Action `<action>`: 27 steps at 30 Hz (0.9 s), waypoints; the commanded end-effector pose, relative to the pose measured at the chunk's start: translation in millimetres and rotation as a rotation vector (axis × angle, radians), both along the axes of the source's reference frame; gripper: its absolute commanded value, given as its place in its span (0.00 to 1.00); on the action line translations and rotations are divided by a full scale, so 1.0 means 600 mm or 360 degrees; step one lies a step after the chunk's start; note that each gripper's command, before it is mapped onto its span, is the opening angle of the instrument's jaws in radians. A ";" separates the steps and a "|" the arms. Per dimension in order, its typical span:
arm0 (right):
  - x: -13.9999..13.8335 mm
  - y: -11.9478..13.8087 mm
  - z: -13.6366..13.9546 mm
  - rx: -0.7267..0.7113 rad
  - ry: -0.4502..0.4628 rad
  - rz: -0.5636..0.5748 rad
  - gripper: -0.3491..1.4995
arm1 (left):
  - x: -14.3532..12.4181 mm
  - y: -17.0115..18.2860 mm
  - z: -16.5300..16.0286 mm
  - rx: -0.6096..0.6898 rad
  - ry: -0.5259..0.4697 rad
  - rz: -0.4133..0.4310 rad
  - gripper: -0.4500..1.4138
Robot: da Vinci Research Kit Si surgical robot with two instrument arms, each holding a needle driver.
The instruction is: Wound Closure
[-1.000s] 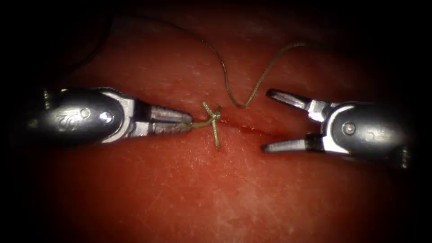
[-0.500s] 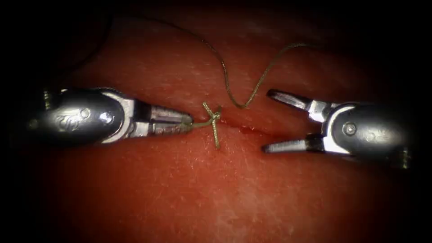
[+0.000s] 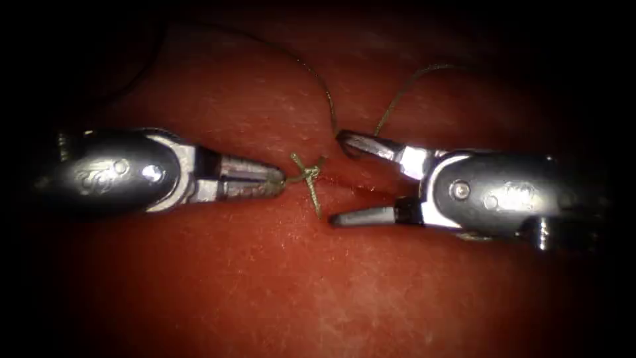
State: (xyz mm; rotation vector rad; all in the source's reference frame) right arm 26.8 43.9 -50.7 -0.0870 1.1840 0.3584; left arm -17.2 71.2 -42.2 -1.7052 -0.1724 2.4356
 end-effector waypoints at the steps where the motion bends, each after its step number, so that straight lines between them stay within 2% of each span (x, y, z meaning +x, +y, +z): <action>1: 0.0029 -0.0007 0.0018 -0.0015 -0.0024 -0.0018 0.93 | -0.0009 -0.0002 0.0011 0.0000 0.0003 -0.0004 0.05; 9: 0.0069 -0.0009 0.0037 -0.0059 -0.0064 -0.0008 0.93 | -0.0012 -0.0005 0.0014 -0.0002 0.0003 -0.0002 0.05; 20: 0.0157 -0.0023 0.0071 -0.0120 -0.0057 -0.0033 0.93 | -0.0013 -0.0006 0.0015 -0.0002 0.0000 0.0002 0.05; 27: 0.0175 -0.0028 0.0078 -0.0128 -0.0061 -0.0053 0.94 | -0.0015 -0.0007 0.0015 -0.0002 0.0001 0.0001 0.05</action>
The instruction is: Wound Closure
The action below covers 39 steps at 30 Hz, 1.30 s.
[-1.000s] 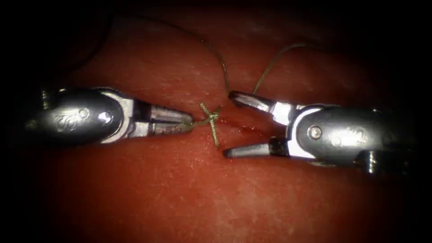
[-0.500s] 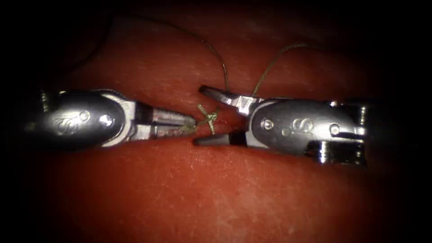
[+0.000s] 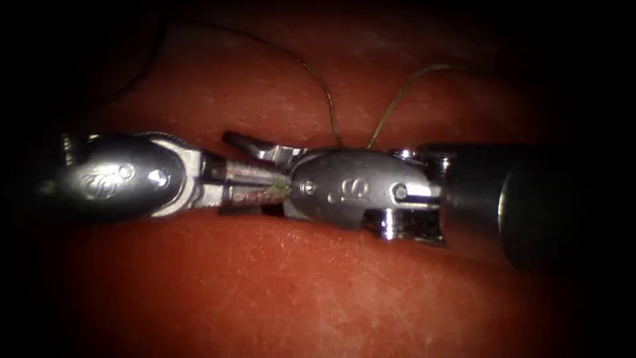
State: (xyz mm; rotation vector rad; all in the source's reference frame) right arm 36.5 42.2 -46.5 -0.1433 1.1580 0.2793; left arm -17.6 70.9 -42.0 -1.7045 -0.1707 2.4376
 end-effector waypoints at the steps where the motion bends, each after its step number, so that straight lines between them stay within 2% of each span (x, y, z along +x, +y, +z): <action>1: 0.0012 0.0001 0.0008 -0.0001 0.0004 -0.0001 0.94 | -0.0009 -0.0002 0.0011 0.0001 -0.0004 0.0004 0.05; 3: 0.0012 0.0000 0.0009 -0.0002 0.0005 -0.0002 0.88 | -0.0010 -0.0004 0.0013 -0.0001 -0.0002 0.0003 0.05; 4: 0.0011 -0.0002 0.0009 -0.0005 0.0011 -0.0031 0.72 | -0.0011 -0.0004 0.0014 0.0000 -0.0005 0.0007 0.05; 5: 0.0009 -0.0003 0.0008 -0.0005 0.0011 -0.0059 0.49 | -0.0011 -0.0004 0.0014 0.0000 -0.0005 0.0007 0.05; 6: 0.0008 -0.0004 0.0007 -0.0020 -0.0006 -0.0091 0.22 | -0.0011 -0.0005 0.0014 0.0000 -0.0005 0.0007 0.05; 7: 0.0006 -0.0005 0.0006 -0.0040 -0.0020 -0.0113 0.00 | -0.0011 -0.0005 0.0014 0.0000 -0.0005 0.0007 0.05; 17: -0.0005 -0.0001 0.0000 -0.0037 0.0006 -0.0212 0.00 | -0.0003 -0.0006 0.0011 0.0001 -0.0010 0.0015 0.05; 19: -0.0014 -0.0001 -0.0002 -0.0014 0.0004 -0.0195 0.54 | 0.0008 -0.0007 0.0006 0.0004 -0.0017 0.0024 0.05; 20: -0.0020 -0.0001 -0.0004 -0.0008 -0.0007 -0.0178 0.67 | 0.0015 -0.0008 0.0004 0.0005 -0.0021 0.0030 0.05; 22: -0.0036 0.0002 -0.0012 0.0046 -0.0027 -0.0115 0.83 | 0.0037 -0.0009 -0.0004 0.0004 -0.0020 0.0029 0.05; 24: -0.0052 0.0007 -0.0023 0.0062 -0.0028 -0.0110 0.86 | 0.0062 -0.0012 -0.0011 0.0001 -0.0005 0.0027 0.05; 25: -0.0073 0.0015 -0.0039 0.0069 -0.0041 -0.0088 0.88 | 0.0098 -0.0023 -0.0016 -0.0010 0.0013 0.0027 0.05; 30: -0.0121 0.0040 -0.0076 0.0075 -0.0014 -0.0012 0.88 | 0.0202 -0.0064 -0.0008 -0.0045 0.0115 0.0024 0.05; 31: -0.0137 0.0047 -0.0088 0.0079 -0.0023 0.0010 0.88 | 0.0244 -0.0083 0.0007 -0.0030 0.0151 -0.0004 0.05; 32: -0.0143 0.0049 -0.0091 0.0080 -0.0034 0.0023 0.88 | 0.0263 -0.0094 0.0019 -0.0024 0.0176 -0.0015 0.05; 35: -0.0159 0.0053 -0.0097 0.0082 -0.0062 0.0073 0.89 | 0.0293 -0.0119 0.0057 0.0007 0.0260 -0.0024 0.05; 36: -0.0169 0.0053 -0.0096 0.0089 -0.0068 0.0082 0.90 | 0.0302 -0.0137 0.0094 0.0231 0.0309 -0.0034 0.37; 39: -0.0180 0.0054 -0.0096 0.0098 -0.0076 0.0099 0.90 | 0.0306 -0.0151 0.0120 0.0496 0.0368 -0.0040 0.56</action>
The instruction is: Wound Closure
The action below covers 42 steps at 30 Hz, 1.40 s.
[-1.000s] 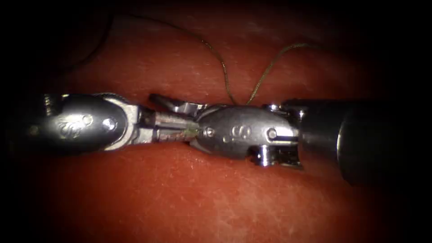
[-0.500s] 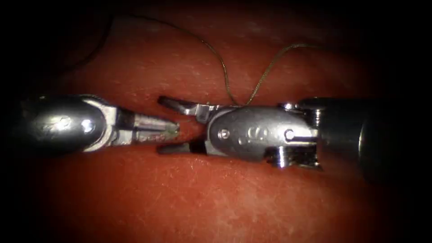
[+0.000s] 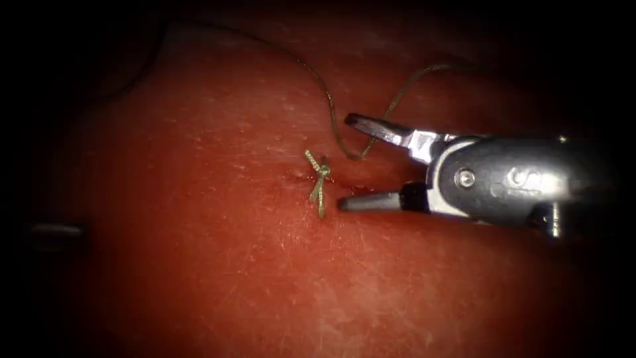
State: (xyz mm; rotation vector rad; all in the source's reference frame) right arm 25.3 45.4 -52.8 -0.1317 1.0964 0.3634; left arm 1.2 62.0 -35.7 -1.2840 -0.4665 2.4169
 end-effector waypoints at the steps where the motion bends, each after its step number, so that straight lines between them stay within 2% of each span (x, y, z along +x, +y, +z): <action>1: 0.0003 0.0001 0.0010 0.0001 0.0001 0.0002 0.90 | -0.0004 -0.0010 0.0024 0.0099 0.0026 0.0008 0.60; 2: -0.0002 0.0002 0.0010 0.0009 -0.0001 0.0010 0.90 | 0.0010 -0.0019 0.0032 0.0212 0.0091 0.0036 0.63; 6: 0.0000 0.0001 0.0010 0.0009 -0.0003 0.0013 0.91 | 0.0048 -0.0011 0.0014 0.0286 0.0103 0.0066 0.64; 7: 0.0001 0.0001 0.0010 0.0017 -0.0001 0.0018 0.92 | 0.0072 0.0000 -0.0004 0.0314 0.0102 0.0081 0.65; 10: 0.0001 0.0001 0.0009 0.0017 -0.0001 0.0019 0.93 | 0.0103 0.0019 -0.0037 0.0323 0.0142 0.0077 0.66; 13: 0.0000 0.0001 0.0009 0.0017 -0.0001 0.0019 0.93 | 0.0131 0.0065 -0.0107 0.0361 0.0158 0.0035 0.65; 15: 0.0000 0.0001 0.0009 0.0017 -0.0002 0.0019 0.93 | 0.0126 0.0092 -0.0137 0.0372 0.0160 -0.0017 0.65; 16: 0.0001 0.0000 0.0010 0.0017 -0.0002 0.0020 0.93 | 0.0110 0.0120 -0.0165 0.0393 0.0112 -0.0089 0.64; 19: 0.0001 0.0000 0.0010 0.0025 0.0000 0.0024 0.93 | 0.0074 0.0158 -0.0188 0.0401 0.0048 -0.0159 0.64; 22: 0.0001 -0.0001 0.0010 0.0024 0.0000 0.0025 0.93 | 0.0031 0.0197 -0.0195 0.0400 0.0055 -0.0190 0.64; 23: 0.0001 -0.0001 0.0010 0.0024 0.0000 0.0025 0.93 | 0.0017 0.0208 -0.0194 0.0396 0.0059 -0.0199 0.64; 25: 0.0001 -0.0001 0.0010 0.0032 0.0002 0.0030 0.93 | -0.0041 0.0252 -0.0162 0.0390 0.0089 -0.0255 0.64; 28: 0.0001 -0.0001 0.0010 0.0032 0.0001 0.0030 0.93 | -0.0064 0.0271 -0.0125 0.0375 0.0153 -0.0253 0.64; 33: 0.0004 -0.0002 0.0011 0.0031 0.0000 0.0033 0.93 | -0.0075 0.0290 -0.0061 0.0319 0.0344 -0.0233 0.64; 34: 0.0007 -0.0002 0.0011 0.0030 -0.0001 0.0034 0.93 | -0.0077 0.0300 -0.0027 0.0315 0.0432 -0.0256 0.64; 37: 0.0009 -0.0003 0.0012 0.0031 0.0001 0.0033 0.93 | -0.0082 0.0301 0.0003 0.0319 0.0494 -0.0278 0.64; 42: 0.0014 -0.0005 0.0013 0.0028 0.0006 0.0035 0.93 | -0.0087 0.0293 0.0036 0.0366 0.0508 -0.0288 0.65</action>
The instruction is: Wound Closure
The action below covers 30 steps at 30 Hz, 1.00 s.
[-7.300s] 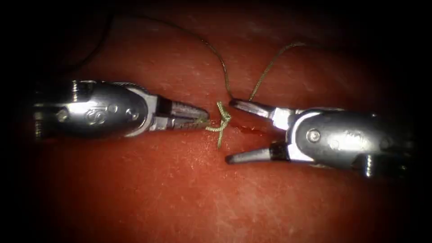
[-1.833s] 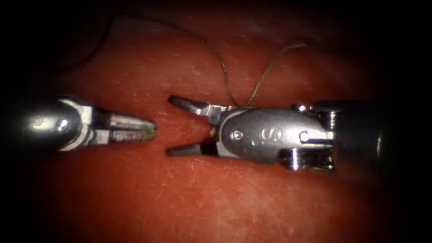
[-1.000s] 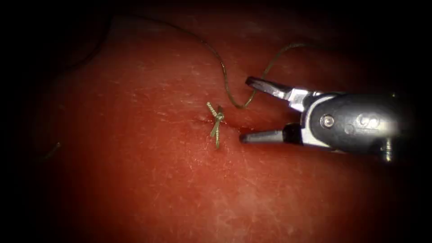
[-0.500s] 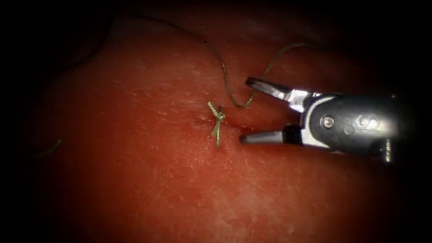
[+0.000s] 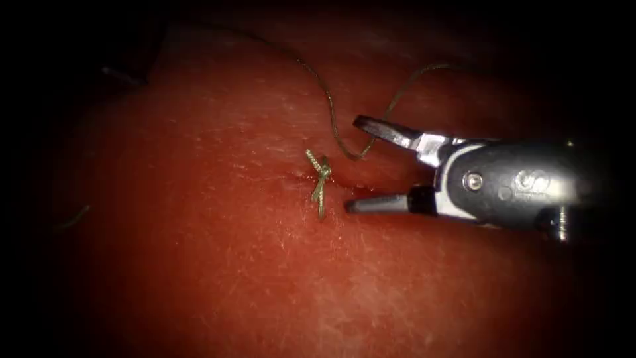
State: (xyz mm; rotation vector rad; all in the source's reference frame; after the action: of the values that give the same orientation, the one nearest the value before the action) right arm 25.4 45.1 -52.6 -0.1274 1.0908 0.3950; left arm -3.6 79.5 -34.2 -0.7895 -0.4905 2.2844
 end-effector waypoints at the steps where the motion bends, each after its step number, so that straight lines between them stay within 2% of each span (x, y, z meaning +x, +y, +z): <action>1: 0.0013 0.0000 0.0010 -0.0003 0.0010 -0.0006 0.93 | -0.0007 0.0001 0.0013 0.0018 -0.0004 -0.0002 0.65; 11: 0.0017 -0.0001 0.0010 -0.0003 0.0012 -0.0007 0.93 | -0.0004 -0.0036 0.0050 0.0080 0.0145 0.0082 0.65; 20: 0.0019 -0.0002 0.0010 -0.0003 0.0011 -0.0005 0.94 | 0.0022 -0.0035 0.0064 0.0127 0.0166 0.0068 0.63; 22: 0.0019 -0.0002 0.0010 -0.0003 0.0011 -0.0005 0.94 | 0.0023 -0.0038 0.0063 0.0128 0.0169 0.0071 0.56; 24: 0.0019 -0.0002 0.0010 -0.0003 0.0011 -0.0005 0.94 | 0.0023 -0.0045 0.0061 0.0145 0.0157 0.0083 0.28; 26: 0.0019 -0.0002 0.0009 -0.0003 0.0011 -0.0005 0.94 | 0.0023 -0.0052 0.0058 0.0164 0.0148 0.0087 0.20; 28: 0.0019 -0.0002 0.0008 -0.0002 0.0011 -0.0005 0.94 | 0.0018 -0.0064 0.0050 0.0178 0.0180 0.0103 0.06; 30: 0.0019 -0.0002 0.0008 0.0007 0.0013 -0.0001 0.94 | 0.0014 -0.0063 0.0044 0.0167 0.0191 0.0089 0.05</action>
State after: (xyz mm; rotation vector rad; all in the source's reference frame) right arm 25.9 45.0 -52.6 -0.1207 1.0947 0.4022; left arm -2.4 75.7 -32.5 -0.5833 -0.5616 2.3209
